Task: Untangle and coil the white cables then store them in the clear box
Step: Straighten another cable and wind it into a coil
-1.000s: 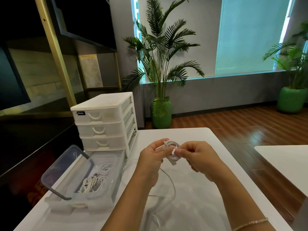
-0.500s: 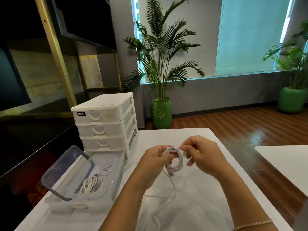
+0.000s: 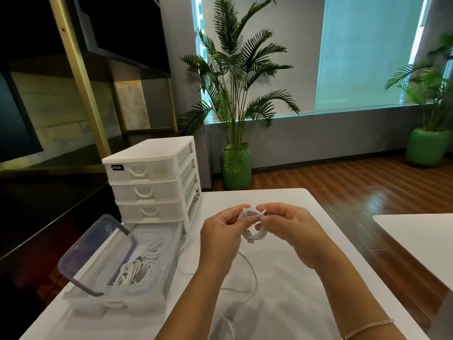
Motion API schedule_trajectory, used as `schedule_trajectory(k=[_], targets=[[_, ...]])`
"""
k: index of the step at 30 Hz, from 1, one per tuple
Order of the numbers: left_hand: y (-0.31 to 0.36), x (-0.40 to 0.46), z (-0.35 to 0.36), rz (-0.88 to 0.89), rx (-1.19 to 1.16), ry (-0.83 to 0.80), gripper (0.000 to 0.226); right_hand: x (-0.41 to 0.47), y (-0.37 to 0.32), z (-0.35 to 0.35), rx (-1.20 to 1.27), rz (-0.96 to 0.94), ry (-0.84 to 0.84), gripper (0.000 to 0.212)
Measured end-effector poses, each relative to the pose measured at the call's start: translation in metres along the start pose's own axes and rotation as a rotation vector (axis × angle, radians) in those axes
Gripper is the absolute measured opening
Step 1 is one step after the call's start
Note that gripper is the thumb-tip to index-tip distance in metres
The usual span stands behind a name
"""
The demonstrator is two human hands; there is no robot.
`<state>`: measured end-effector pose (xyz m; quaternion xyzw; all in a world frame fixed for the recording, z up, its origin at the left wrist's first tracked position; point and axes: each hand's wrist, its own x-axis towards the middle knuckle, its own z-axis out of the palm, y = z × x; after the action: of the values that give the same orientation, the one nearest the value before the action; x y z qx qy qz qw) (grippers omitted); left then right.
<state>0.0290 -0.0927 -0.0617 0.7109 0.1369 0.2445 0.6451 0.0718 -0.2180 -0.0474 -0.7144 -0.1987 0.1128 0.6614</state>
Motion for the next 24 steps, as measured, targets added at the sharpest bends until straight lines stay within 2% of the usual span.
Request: schedule_trajectory(k=[5, 10, 16, 19, 21, 24], targets=[[0.0005, -0.0017, -0.0001, 0.057, 0.042, 0.007, 0.033, 0.0008, 0.0041, 0.0065, -0.088, -0.043, 0.037, 0.013], [0.0015, 0.0012, -0.0035, 0.011, -0.005, -0.101, 0.032, 0.0014, 0.0062, 0.0051, -0.038, -0.052, 0.024, 0.009], [-0.0022, 0.0052, -0.0043, -0.026, -0.015, -0.155, 0.025, 0.0025, 0.0043, 0.0043, 0.133, 0.098, 0.028, 0.017], [0.0006, 0.0039, -0.007, 0.039, 0.095, -0.218, 0.023, 0.0033, 0.0031, 0.0003, 0.184, 0.147, 0.059, 0.03], [0.0022, 0.0025, -0.0093, 0.122, 0.225, -0.254, 0.022, 0.0031, 0.0023, -0.0005, 0.184, 0.147, 0.068, 0.026], [0.003, -0.0005, -0.0095, 0.177, 0.295, -0.273, 0.021, 0.0025, 0.0013, -0.0003, 0.161, 0.118, 0.105, 0.007]])
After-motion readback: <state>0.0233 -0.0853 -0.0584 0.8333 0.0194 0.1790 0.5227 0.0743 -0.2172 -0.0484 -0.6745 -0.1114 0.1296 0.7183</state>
